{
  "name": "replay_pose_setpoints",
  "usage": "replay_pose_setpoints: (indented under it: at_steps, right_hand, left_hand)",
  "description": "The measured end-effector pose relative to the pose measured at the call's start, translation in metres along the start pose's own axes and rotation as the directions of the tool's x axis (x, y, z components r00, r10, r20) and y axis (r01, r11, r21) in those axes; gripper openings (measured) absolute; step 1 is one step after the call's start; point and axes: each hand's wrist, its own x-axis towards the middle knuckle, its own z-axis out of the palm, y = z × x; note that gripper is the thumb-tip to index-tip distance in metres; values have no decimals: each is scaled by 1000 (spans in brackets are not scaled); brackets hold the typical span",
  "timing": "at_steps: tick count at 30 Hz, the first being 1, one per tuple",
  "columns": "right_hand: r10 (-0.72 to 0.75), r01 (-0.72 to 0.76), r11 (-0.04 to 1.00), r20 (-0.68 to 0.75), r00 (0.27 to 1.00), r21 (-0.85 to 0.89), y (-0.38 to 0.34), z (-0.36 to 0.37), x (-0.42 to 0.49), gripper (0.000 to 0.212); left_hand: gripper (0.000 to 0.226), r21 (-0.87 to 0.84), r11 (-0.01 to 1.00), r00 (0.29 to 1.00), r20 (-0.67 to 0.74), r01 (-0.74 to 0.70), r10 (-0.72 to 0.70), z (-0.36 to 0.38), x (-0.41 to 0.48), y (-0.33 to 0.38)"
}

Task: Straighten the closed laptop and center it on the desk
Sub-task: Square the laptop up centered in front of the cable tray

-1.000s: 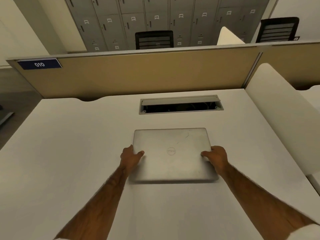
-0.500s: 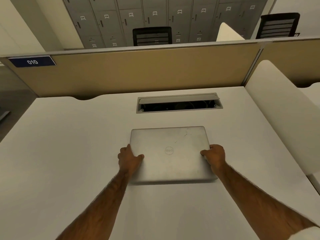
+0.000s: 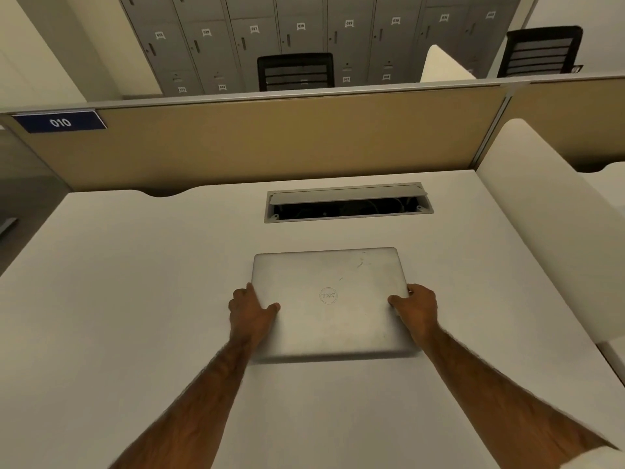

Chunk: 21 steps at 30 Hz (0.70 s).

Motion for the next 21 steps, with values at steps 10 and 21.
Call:
replay_pose_setpoints:
  at_steps: [10,21]
  right_hand:
    - [-186,188,876,48,981,-443,3,2,-17,48]
    - [-441,626,460,450,776,-630,12,55,-41,73]
  left_hand:
    - [84,56,991,992,-21,-121,122,3,-5,-13]
    - [82,361,811,873,19,-460,487,37,-24,-16]
